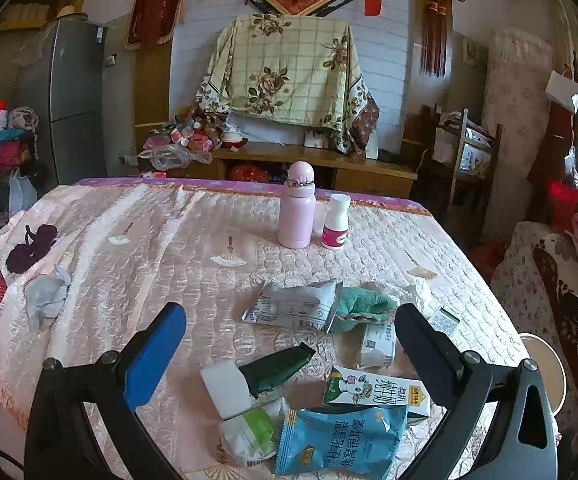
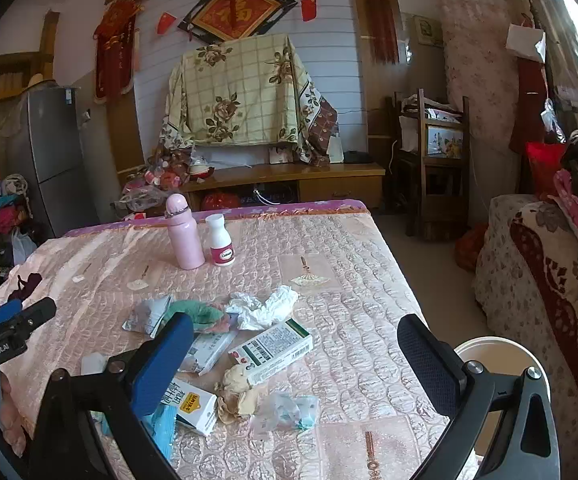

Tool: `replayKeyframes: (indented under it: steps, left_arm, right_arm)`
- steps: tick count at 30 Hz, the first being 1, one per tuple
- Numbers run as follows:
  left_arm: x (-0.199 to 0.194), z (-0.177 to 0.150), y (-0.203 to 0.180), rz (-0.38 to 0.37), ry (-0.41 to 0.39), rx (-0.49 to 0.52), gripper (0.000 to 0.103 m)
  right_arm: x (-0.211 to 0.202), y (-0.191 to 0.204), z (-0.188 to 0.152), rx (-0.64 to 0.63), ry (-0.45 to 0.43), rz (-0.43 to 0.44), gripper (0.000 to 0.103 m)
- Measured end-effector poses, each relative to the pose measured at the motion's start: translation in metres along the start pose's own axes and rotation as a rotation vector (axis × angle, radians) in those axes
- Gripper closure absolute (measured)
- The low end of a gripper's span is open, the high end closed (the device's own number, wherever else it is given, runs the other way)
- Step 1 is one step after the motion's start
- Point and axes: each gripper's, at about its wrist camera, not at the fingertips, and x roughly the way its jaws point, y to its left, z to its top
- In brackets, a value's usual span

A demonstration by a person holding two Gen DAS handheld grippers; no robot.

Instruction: Collect trash

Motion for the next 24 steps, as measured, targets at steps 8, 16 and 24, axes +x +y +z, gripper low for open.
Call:
replayKeyframes:
  steps: [8, 16, 24]
  left_arm:
    - [-0.011, 0.006, -0.002, -0.006, -0.043, 0.005, 0.000]
    - [-0.016, 0.012, -0.005, -0.005, -0.060, 0.025, 0.000]
    - [-0.014, 0.012, -0.008, -0.019, -0.058, 0.027, 0.000]
  right_arm:
    - [-0.004, 0.002, 0.002, -0.002, -0.018, 0.011, 0.000]
    - [-0.007, 0.001, 0.009, 0.013, -0.025, 0.010, 0.000]
    - [-0.010, 0.003, 0.014, 0.006, -0.045, -0.002, 0.000]
